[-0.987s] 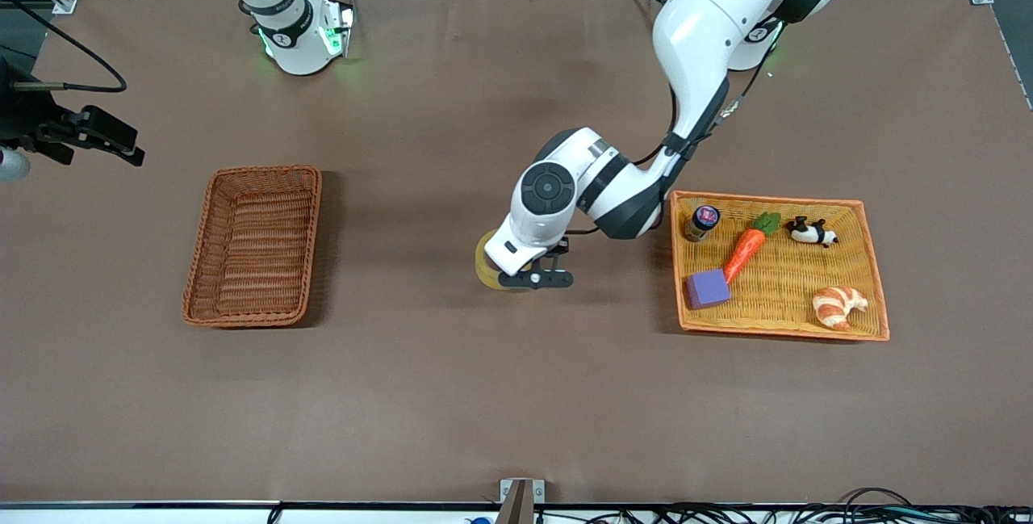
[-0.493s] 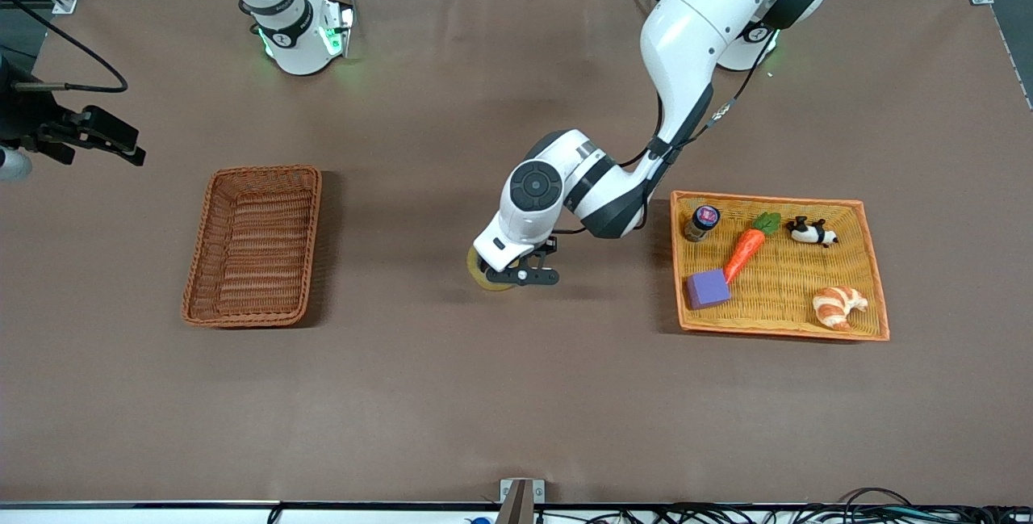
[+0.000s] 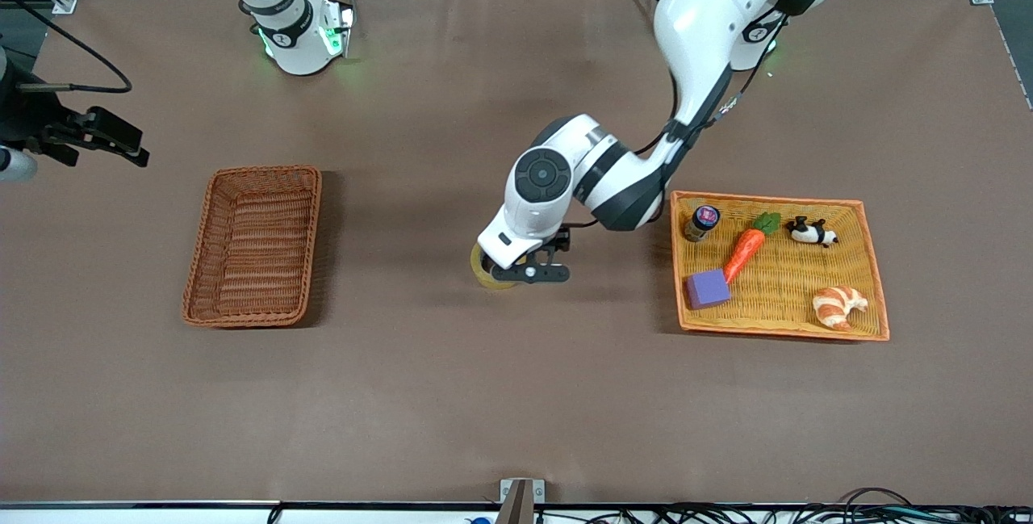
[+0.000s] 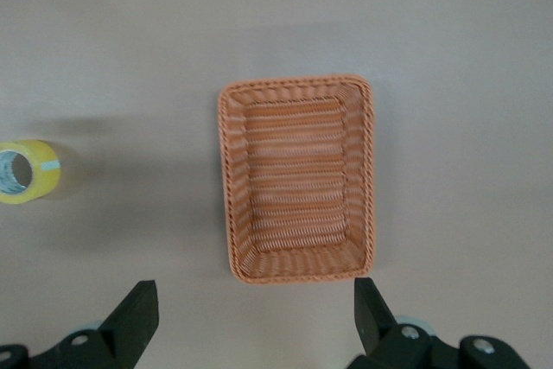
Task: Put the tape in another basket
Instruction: 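Open the left gripper releasing the tape while the right gripper reaches toward it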
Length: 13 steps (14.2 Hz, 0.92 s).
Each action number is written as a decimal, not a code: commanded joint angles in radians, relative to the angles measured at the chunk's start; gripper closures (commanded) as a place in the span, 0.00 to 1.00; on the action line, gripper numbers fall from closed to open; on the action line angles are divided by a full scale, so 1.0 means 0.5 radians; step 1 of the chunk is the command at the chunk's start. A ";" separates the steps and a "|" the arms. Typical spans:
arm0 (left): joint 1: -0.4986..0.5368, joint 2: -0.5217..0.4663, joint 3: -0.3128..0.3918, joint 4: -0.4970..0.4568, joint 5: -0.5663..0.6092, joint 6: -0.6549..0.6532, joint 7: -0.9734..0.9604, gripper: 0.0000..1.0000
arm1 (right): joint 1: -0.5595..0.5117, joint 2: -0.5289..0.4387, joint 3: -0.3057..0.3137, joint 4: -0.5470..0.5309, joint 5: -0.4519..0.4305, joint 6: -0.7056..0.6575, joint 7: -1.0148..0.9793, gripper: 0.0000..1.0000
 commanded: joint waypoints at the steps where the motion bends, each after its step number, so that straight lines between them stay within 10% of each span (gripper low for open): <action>1: 0.171 -0.370 0.010 -0.238 0.000 -0.113 0.031 0.00 | 0.014 0.111 0.180 -0.011 0.022 0.167 0.019 0.00; 7: 0.552 -1.244 -0.008 -0.990 -0.021 -0.112 0.539 0.00 | 0.066 0.660 0.680 0.001 -0.149 0.790 0.450 0.00; 13: 0.902 -1.555 -0.008 -1.028 -0.129 -0.318 0.981 0.00 | 0.213 1.225 0.948 0.010 -0.484 1.296 1.006 0.00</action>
